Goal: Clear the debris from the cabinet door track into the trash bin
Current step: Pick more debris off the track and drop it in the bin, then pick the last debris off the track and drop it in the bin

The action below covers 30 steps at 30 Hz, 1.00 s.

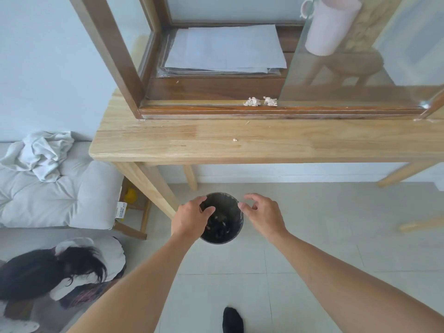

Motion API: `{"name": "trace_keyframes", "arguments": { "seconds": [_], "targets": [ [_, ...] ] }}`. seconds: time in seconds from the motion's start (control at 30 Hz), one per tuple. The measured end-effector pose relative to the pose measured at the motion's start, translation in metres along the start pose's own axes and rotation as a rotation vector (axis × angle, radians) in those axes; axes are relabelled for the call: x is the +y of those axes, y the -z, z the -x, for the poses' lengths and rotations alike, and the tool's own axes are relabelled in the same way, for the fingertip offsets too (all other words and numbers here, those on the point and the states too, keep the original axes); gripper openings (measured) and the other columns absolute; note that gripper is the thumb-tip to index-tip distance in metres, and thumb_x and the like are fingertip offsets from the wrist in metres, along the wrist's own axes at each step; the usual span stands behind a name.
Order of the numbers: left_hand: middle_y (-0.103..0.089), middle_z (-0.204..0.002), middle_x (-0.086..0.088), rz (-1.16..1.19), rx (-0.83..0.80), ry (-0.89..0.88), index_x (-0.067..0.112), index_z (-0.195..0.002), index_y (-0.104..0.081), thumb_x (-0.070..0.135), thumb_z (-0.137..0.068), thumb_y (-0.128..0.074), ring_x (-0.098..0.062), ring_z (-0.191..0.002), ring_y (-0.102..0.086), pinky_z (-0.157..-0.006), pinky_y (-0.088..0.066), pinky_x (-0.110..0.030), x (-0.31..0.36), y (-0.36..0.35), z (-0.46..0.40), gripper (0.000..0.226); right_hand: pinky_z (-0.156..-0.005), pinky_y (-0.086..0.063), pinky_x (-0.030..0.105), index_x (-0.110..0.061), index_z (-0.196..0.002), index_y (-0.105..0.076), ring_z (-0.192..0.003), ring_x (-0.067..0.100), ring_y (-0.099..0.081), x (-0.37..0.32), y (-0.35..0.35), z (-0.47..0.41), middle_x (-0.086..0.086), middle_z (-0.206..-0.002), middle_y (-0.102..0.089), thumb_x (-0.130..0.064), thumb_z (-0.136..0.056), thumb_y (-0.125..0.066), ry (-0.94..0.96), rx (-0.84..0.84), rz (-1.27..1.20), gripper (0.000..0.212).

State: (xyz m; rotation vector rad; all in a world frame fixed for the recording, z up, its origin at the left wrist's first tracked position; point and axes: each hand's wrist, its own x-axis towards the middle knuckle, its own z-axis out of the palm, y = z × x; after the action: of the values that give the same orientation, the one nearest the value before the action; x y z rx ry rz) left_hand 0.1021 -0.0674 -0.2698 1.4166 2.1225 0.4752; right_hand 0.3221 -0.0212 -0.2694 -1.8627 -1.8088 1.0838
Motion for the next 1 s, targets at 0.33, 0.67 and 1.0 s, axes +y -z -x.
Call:
{"name": "trace_keyframes", "arguments": {
  "seconds": [0.33,0.67,1.0],
  "targets": [
    [-0.065,-0.076,0.015,-0.033,0.026,-0.178,0.035,-0.143,-0.056,0.053,-0.098,-0.059,-0.012,-0.075,-0.066,-0.074,-0.062,-0.039,0.039,0.084,0.058,0.049,-0.071,-0.046,0.026,-0.034,-0.126,-0.078,-0.062,0.004,-0.058,-0.051,0.062,0.051,-0.011,-0.061,-0.054,-0.053,-0.094,-0.072,0.132,0.125,-0.105,0.037],
    [-0.064,-0.084,0.011,-0.021,0.115,-0.337,0.029,-0.145,-0.058,0.050,-0.098,-0.062,-0.010,-0.075,-0.063,-0.082,-0.059,-0.034,0.092,0.163,0.079,0.051,-0.067,-0.049,0.028,-0.037,-0.113,-0.084,-0.060,0.007,-0.061,-0.117,0.120,0.074,-0.011,-0.056,-0.058,-0.052,-0.095,-0.073,0.290,0.288,-0.180,0.025],
    [-0.061,-0.068,0.017,0.039,0.218,-0.419,0.030,-0.140,-0.061,0.052,-0.096,-0.065,-0.011,-0.067,-0.062,-0.065,-0.054,-0.030,0.159,0.189,0.040,0.049,-0.074,-0.055,0.037,-0.033,-0.117,-0.083,-0.061,0.011,-0.057,-0.153,0.167,0.038,-0.008,-0.058,-0.054,-0.044,-0.095,-0.076,0.349,0.358,-0.191,0.025]
  ]
}}
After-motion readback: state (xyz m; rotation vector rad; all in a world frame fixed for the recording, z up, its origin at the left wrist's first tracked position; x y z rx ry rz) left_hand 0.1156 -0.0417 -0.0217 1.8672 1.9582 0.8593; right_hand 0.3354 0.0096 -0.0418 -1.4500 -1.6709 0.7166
